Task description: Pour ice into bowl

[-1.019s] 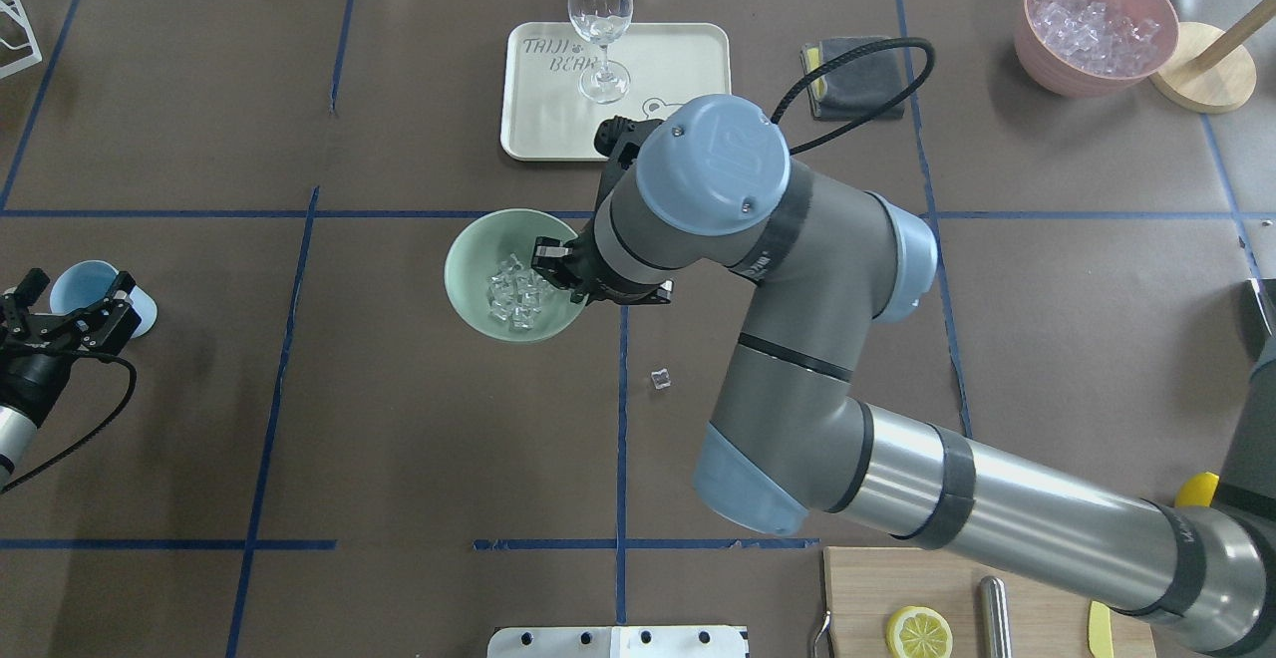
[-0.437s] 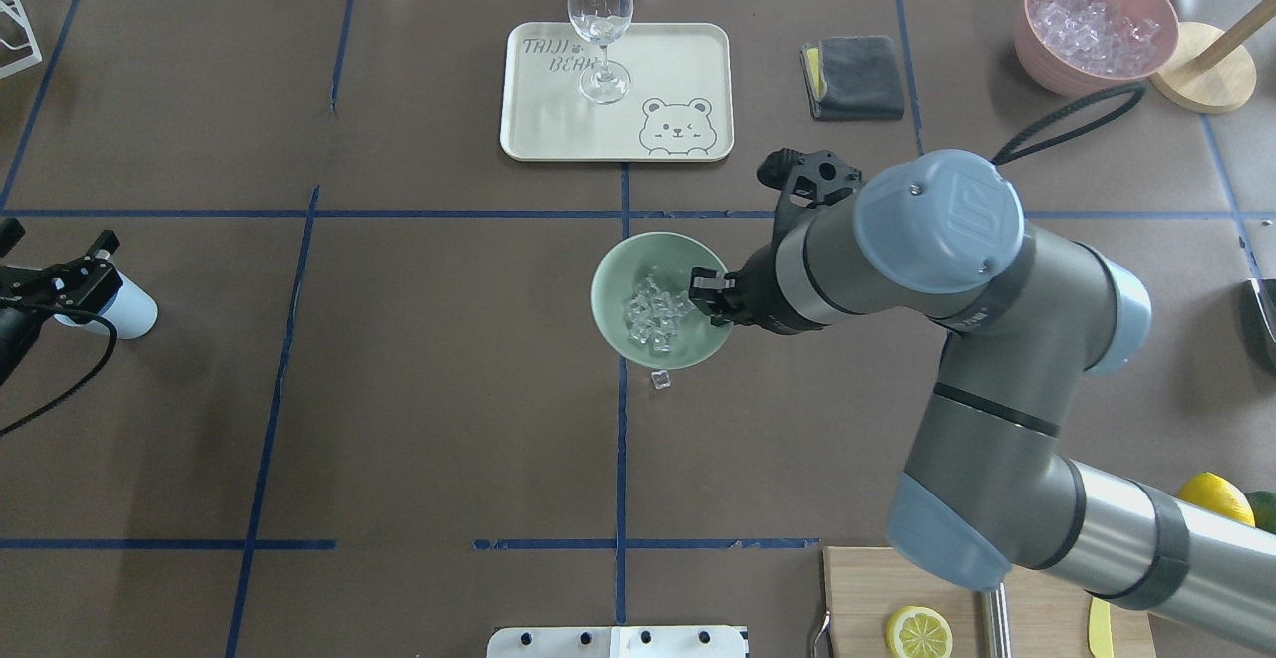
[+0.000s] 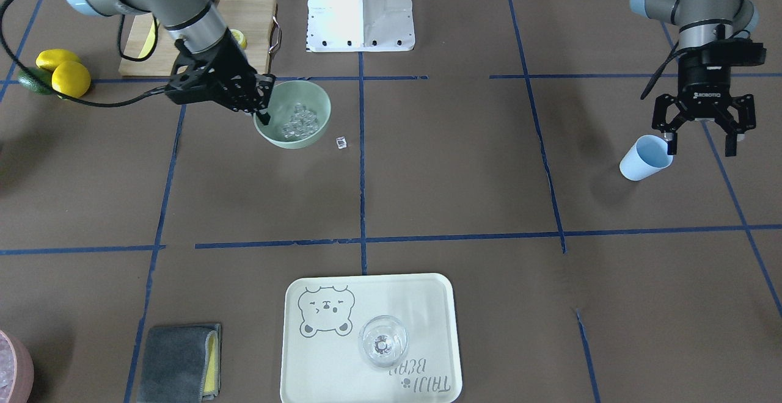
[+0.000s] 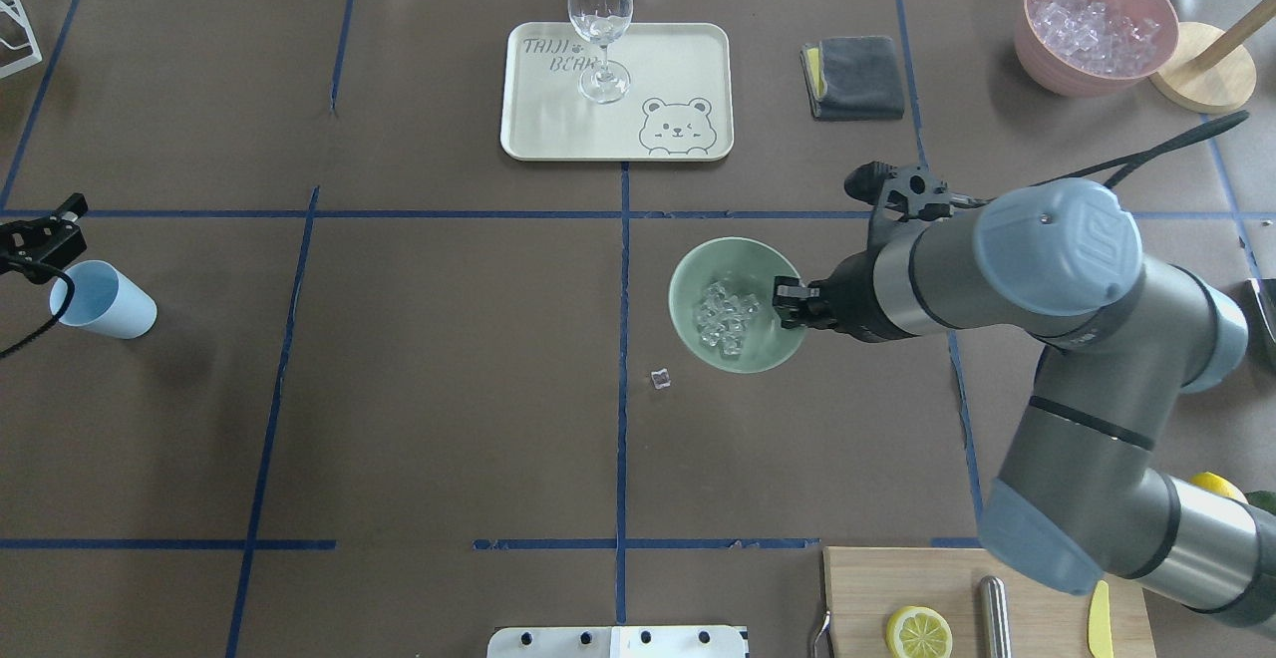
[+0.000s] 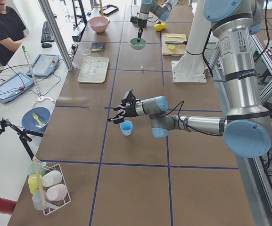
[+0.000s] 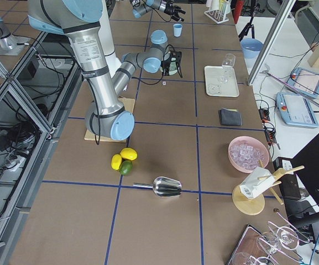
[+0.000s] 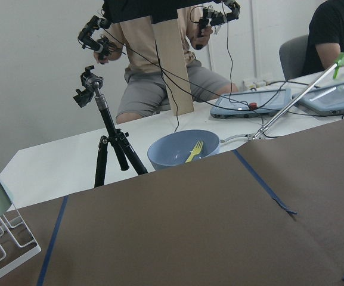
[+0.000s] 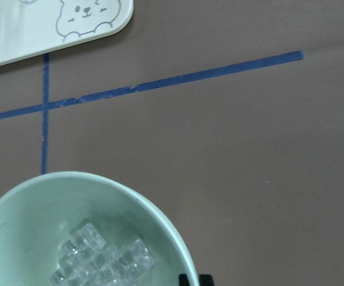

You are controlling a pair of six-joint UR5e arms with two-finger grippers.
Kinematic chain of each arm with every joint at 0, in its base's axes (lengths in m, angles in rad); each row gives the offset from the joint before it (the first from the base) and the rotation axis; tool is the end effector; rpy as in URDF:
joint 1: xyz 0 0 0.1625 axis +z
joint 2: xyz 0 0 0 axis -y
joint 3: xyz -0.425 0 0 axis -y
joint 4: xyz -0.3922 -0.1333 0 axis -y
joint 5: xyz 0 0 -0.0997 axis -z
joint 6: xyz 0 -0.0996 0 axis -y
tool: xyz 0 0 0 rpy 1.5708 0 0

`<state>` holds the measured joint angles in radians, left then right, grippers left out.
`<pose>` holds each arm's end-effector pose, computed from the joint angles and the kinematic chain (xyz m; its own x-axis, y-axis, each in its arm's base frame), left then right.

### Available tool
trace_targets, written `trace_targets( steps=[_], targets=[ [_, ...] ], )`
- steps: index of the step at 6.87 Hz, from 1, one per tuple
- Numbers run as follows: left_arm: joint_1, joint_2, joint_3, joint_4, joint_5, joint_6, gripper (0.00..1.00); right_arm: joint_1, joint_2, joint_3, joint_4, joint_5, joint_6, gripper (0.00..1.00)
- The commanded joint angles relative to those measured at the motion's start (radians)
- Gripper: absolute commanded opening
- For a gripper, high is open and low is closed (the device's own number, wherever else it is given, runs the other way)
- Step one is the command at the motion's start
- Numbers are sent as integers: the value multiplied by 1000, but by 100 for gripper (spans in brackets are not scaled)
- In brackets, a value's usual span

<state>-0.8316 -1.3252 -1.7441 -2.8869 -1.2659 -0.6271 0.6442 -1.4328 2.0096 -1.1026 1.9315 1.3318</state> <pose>0.1555 -0.4128 0.5392 0.8529 0.2109 -0.4776 0.3508 0.4460 0.8234 -0.3551 -0.3895 0.3301 0.4651 0.0724 0.8823 -0.2138 0.9763 0.0326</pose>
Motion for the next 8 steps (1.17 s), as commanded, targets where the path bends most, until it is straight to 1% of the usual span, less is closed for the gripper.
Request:
trace_targets(
  steps=[1, 2, 3, 4, 5, 6, 7, 8],
  targets=[
    [-160, -14, -121, 298, -159, 175, 100, 116, -162, -5, 93, 92, -151, 0],
    [-190, -14, -146, 410, -159, 238, 100, 150, -213, -21, 128, 93, -228, 0],
    [-208, -22, -147, 437, -167, 274, 100, 179, -248, -55, 171, 96, -285, 0],
    [-224, -22, -146, 437, -217, 276, 100, 234, -271, -112, 238, 139, -313, 0],
    [-268, -23, -144, 439, -290, 277, 100, 311, -274, -214, 318, 255, -359, 0],
    [-323, -34, -135, 446, -396, 282, 100, 360, -312, -323, 433, 291, -432, 0],
    [-361, -54, -132, 483, -417, 364, 100, 414, -314, -407, 495, 322, -484, 0],
    [-371, -61, -132, 489, -418, 377, 100, 437, -316, -445, 504, 358, -491, 0]
  ],
)
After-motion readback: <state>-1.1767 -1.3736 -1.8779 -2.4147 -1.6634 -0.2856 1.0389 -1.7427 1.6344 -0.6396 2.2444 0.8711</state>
